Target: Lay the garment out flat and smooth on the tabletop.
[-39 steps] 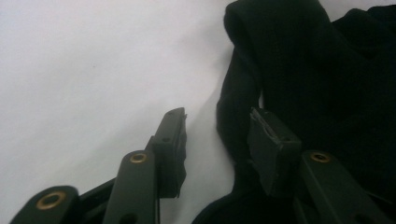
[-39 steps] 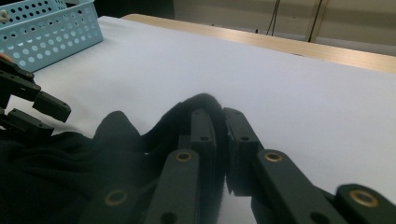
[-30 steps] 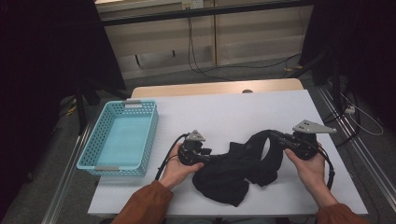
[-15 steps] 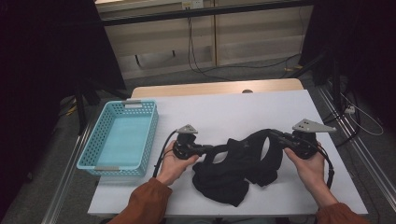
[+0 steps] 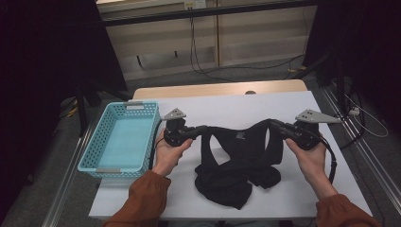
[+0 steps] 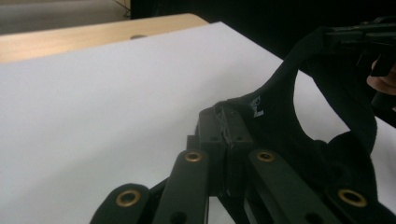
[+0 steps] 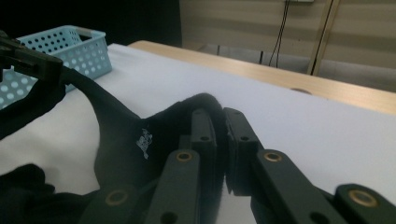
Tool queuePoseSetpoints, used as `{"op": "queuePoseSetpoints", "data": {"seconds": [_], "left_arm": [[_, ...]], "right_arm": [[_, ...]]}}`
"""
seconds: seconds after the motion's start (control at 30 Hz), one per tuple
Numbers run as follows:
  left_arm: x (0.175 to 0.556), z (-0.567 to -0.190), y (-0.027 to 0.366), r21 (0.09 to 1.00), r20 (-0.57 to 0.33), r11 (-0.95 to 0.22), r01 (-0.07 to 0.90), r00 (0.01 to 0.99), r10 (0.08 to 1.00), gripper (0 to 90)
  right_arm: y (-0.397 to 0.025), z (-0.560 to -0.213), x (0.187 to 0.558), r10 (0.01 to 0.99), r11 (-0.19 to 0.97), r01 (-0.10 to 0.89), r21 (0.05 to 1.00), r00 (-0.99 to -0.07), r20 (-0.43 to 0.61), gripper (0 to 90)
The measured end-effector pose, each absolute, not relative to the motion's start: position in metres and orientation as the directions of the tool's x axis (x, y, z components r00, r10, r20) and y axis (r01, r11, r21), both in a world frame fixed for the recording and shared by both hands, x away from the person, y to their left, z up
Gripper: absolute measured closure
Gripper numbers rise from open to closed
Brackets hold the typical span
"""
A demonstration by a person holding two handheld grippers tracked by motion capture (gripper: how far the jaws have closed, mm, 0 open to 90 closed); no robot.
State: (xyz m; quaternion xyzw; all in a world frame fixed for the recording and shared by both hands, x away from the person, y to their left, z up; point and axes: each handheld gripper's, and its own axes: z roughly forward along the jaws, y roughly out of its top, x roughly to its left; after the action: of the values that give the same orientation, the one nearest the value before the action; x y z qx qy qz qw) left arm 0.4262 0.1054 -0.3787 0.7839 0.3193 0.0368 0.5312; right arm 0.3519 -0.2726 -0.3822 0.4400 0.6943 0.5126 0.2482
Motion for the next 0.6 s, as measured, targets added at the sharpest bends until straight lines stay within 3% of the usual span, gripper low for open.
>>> {"op": "queuePoseSetpoints", "data": {"seconds": [0.6], "left_arm": [[0.449, -0.36, 0.117, 0.901, -0.27, -0.111, 0.42, 0.741, 0.615, 88.9]], "right_arm": [[-0.255, -0.366, 0.404, 0.853, 0.045, 0.326, 0.944, -0.504, 0.133, 82.8]]}}
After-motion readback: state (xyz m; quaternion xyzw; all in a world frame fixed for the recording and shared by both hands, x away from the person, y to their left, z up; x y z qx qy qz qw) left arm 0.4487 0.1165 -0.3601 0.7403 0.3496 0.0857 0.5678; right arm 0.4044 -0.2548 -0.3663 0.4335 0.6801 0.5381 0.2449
